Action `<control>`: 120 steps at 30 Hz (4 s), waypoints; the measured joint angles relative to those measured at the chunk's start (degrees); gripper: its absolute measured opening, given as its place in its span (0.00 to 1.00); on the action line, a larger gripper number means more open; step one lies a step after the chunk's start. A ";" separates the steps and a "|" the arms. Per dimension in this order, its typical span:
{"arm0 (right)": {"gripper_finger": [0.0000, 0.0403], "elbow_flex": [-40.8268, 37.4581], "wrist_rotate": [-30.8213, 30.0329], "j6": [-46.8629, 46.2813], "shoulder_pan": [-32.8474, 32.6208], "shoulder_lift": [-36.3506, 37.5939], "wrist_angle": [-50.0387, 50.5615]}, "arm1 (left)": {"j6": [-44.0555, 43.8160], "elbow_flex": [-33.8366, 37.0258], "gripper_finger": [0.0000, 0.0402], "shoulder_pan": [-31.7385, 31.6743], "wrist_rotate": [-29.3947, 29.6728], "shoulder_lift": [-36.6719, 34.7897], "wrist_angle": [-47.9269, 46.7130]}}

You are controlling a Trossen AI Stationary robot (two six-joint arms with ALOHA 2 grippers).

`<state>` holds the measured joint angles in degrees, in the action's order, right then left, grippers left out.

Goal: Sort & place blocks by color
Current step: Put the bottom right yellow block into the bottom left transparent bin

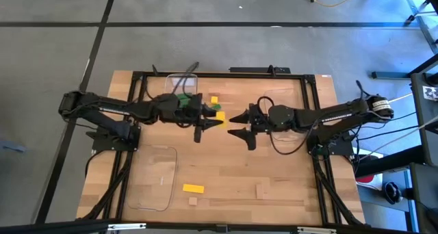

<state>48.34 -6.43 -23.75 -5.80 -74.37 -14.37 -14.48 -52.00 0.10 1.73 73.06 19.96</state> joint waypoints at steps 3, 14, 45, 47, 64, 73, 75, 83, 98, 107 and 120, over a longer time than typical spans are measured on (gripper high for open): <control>0.79 0.00 -0.01 -1.55 0.00 3.03 6.79 | 0.19 0.01 0.30 -0.75 -0.12 -4.78 -7.16; 0.83 0.00 -2.36 -4.48 -0.45 13.62 20.33 | 1.28 3.87 0.30 1.91 4.75 -22.77 -19.58; 0.83 0.00 -4.64 -4.44 -0.46 15.76 18.97 | -1.35 10.79 0.30 6.36 13.68 -32.26 -19.31; 0.83 0.00 -4.64 -4.44 -0.46 15.76 19.00 | -1.41 10.79 0.30 6.36 13.23 -32.26 -19.31; 0.83 0.00 -4.58 -4.46 -0.46 15.73 19.52 | -3.03 10.79 0.30 6.36 8.57 -32.26 -19.53; 0.83 0.00 -4.51 -4.50 -0.46 15.72 19.54 | -4.72 6.84 0.30 11.19 0.06 -29.45 -26.22; 0.83 0.00 -4.51 -4.49 -0.46 15.73 19.56 | -6.88 2.54 0.30 14.41 -0.20 -27.27 -34.17; 0.83 0.00 -4.51 -4.50 -0.47 15.72 19.58 | -15.90 -11.83 0.30 31.68 -1.54 -13.46 -67.48; 0.83 0.00 -4.53 -4.68 -0.48 15.72 19.58 | -16.19 -2.95 0.30 39.95 -4.09 10.28 -74.65; 0.83 0.00 -4.54 -4.68 -0.46 15.56 19.56 | -16.84 2.19 0.30 39.13 -3.51 13.69 -69.38; 0.83 0.02 -4.54 -4.62 -0.48 15.56 19.50 | -17.58 2.79 0.52 38.58 -3.62 13.68 -69.80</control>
<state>48.35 -10.96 -28.37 -6.28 -58.81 5.13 -32.06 -49.21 38.68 -1.89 86.74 -49.84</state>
